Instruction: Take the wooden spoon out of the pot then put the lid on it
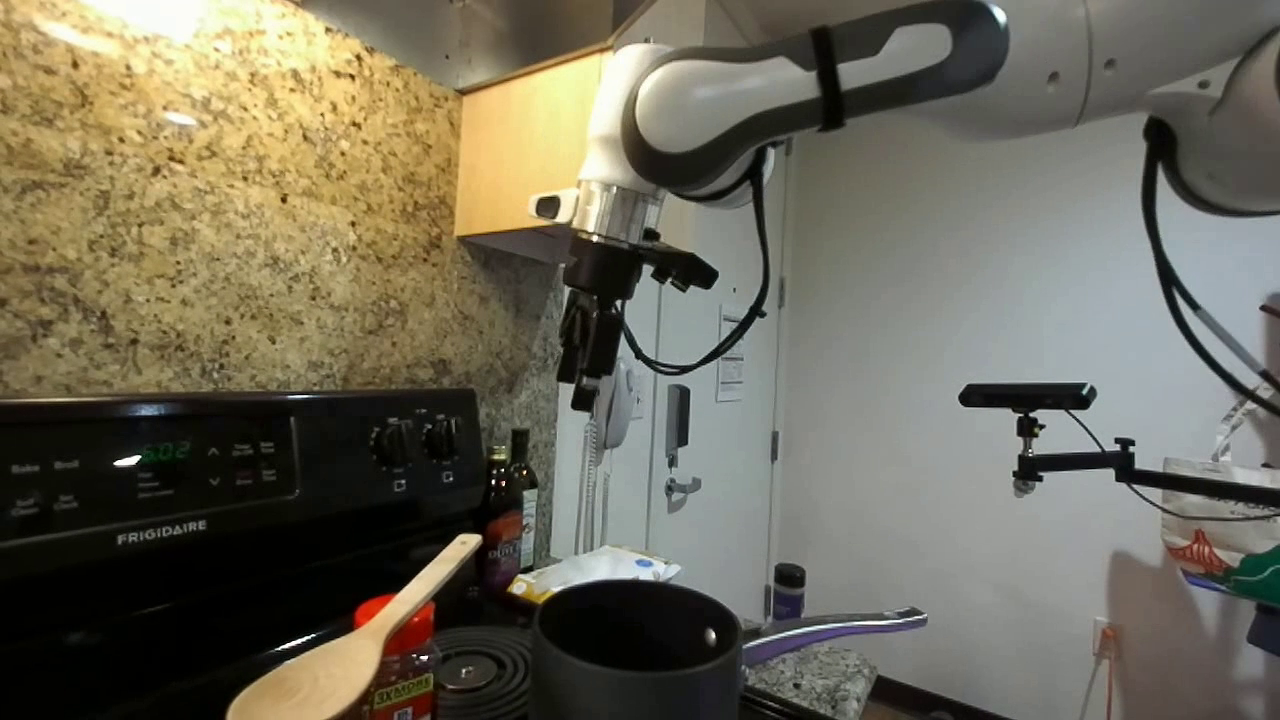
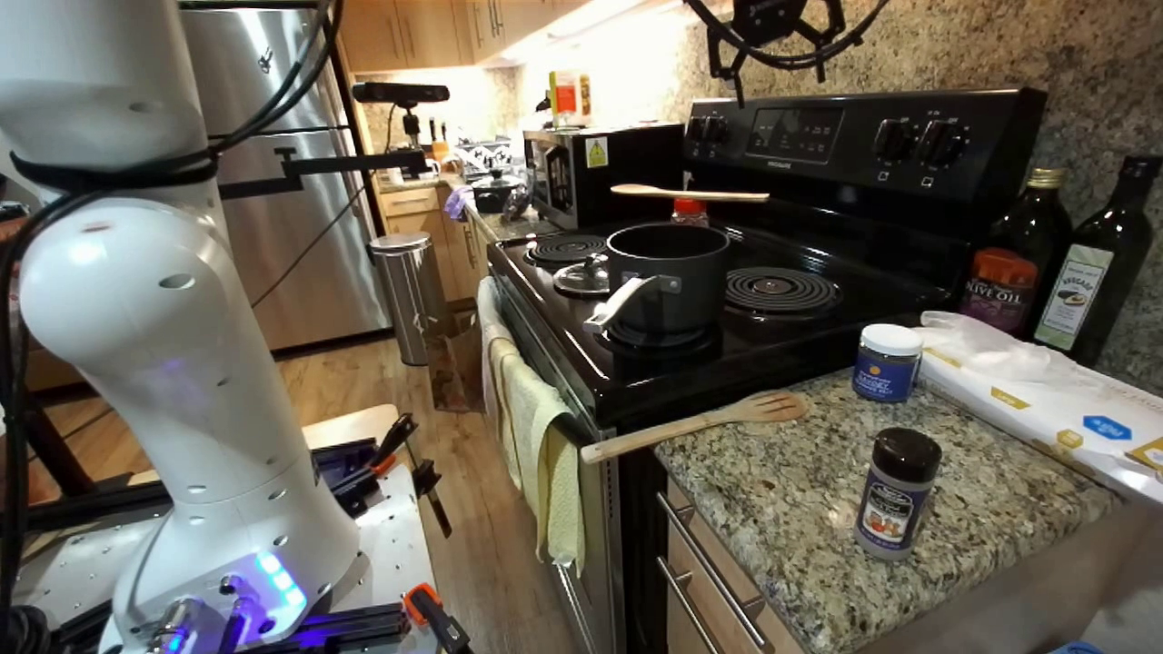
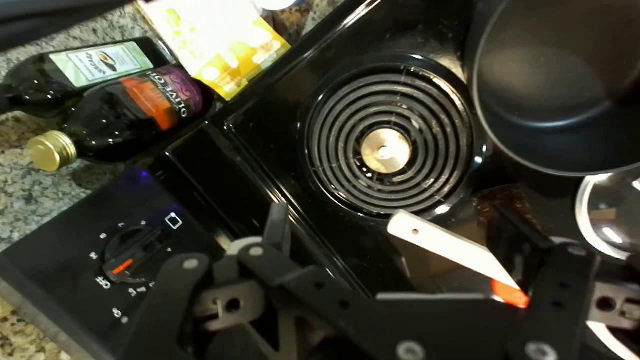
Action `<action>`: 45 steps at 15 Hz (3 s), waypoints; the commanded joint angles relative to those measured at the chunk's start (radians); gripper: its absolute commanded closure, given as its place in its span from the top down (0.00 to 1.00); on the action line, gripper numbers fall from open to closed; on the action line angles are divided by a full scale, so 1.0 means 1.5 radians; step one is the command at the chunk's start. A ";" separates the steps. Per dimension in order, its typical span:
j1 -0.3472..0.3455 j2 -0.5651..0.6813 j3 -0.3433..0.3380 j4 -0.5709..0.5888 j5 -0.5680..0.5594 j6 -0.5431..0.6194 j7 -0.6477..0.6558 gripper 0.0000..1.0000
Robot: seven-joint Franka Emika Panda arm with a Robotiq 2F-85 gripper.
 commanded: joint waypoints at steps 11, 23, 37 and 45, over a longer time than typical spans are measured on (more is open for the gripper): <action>-0.038 -0.117 0.075 -0.140 0.046 0.037 -0.010 1.00; -0.020 -0.319 0.091 -0.405 0.001 -0.138 0.109 1.00; -0.029 -0.288 0.056 -0.441 0.001 -0.089 0.034 1.00; -0.033 -0.287 0.020 -0.524 0.045 -0.039 -0.031 1.00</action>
